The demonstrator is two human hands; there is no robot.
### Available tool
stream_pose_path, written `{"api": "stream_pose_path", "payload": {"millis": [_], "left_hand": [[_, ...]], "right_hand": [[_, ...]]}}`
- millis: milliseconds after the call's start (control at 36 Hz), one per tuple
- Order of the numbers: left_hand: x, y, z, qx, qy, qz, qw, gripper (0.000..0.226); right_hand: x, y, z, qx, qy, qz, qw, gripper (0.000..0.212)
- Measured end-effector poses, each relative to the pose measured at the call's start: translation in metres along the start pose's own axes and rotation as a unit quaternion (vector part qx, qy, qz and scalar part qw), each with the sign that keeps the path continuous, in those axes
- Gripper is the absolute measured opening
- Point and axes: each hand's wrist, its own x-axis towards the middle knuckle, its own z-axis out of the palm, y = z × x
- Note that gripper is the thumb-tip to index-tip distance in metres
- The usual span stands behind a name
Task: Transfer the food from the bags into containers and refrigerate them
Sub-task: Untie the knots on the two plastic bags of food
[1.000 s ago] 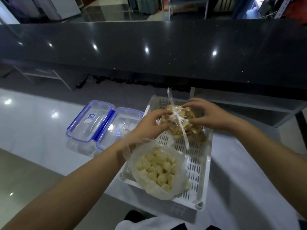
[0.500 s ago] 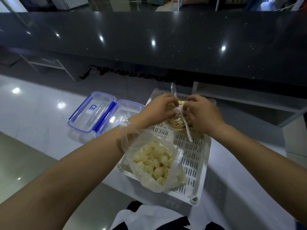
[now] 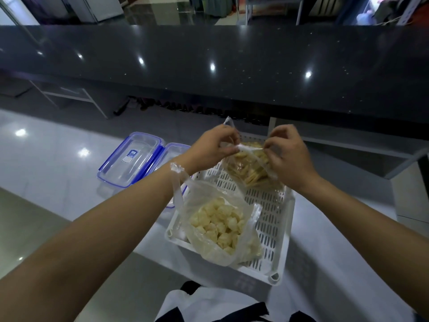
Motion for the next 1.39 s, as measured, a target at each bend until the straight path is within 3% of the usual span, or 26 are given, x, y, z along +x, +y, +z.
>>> {"api": "stream_pose_path", "payload": {"millis": [194,333,389,472,556,667,750,833,972,1083,1139,1222,1278,1389], "left_hand": [[-0.022,-0.009,-0.005,-0.12,0.068,-0.045,0.989,0.01],[-0.036,-0.016,0.013,-0.147,0.11,-0.097,0.978,0.012],[-0.034,-0.012,0.015,-0.141,0.118,-0.092,0.979,0.012],[-0.029,-0.005,0.008,-0.147,0.115,-0.07,0.98,0.021],[-0.022,-0.001,-0.002,-0.104,0.112,-0.046,0.987,0.03],[-0.011,0.005,-0.014,-0.062,0.121,-0.029,0.99,0.024],[-0.008,0.007,-0.021,-0.055,0.137,-0.023,0.989,0.014],[-0.011,0.006,-0.028,-0.058,0.177,-0.023,0.982,0.018],[-0.017,0.0,-0.048,-0.22,0.221,-0.081,0.947,0.023],[-0.025,-0.004,-0.066,-0.375,0.164,-0.16,0.898,0.007],[-0.03,-0.003,-0.076,-0.428,0.133,-0.163,0.879,0.016],[-0.033,0.002,-0.095,-0.491,0.068,-0.129,0.859,0.029],[-0.034,0.01,-0.096,-0.502,0.044,-0.116,0.856,0.033],[-0.03,0.023,-0.107,-0.532,-0.019,-0.082,0.842,0.033]], "right_hand": [[-0.017,0.007,-0.013,0.032,0.045,0.05,0.997,0.001],[-0.031,0.016,-0.01,0.058,-0.015,0.129,0.99,0.01],[-0.03,0.011,-0.01,0.066,-0.028,0.126,0.989,0.017],[-0.019,-0.007,-0.014,0.109,-0.069,0.1,0.987,0.045],[-0.003,-0.023,-0.011,0.046,-0.099,0.056,0.992,0.043],[0.012,-0.036,-0.01,-0.002,-0.054,0.071,0.996,0.02],[0.018,-0.043,-0.017,0.042,0.01,0.068,0.997,0.018],[0.021,-0.045,-0.03,0.094,0.052,0.102,0.989,0.02],[0.013,-0.038,-0.052,0.27,0.067,0.217,0.936,0.028],[0.005,-0.033,-0.074,0.39,0.018,0.277,0.878,0.021],[0.003,-0.035,-0.089,0.458,-0.053,0.296,0.837,0.016],[0.003,-0.048,-0.101,0.517,-0.078,0.329,0.787,0.013],[0.007,-0.055,-0.102,0.499,-0.075,0.364,0.783,0.01],[0.018,-0.069,-0.093,0.402,-0.021,0.409,0.819,0.015]]}}
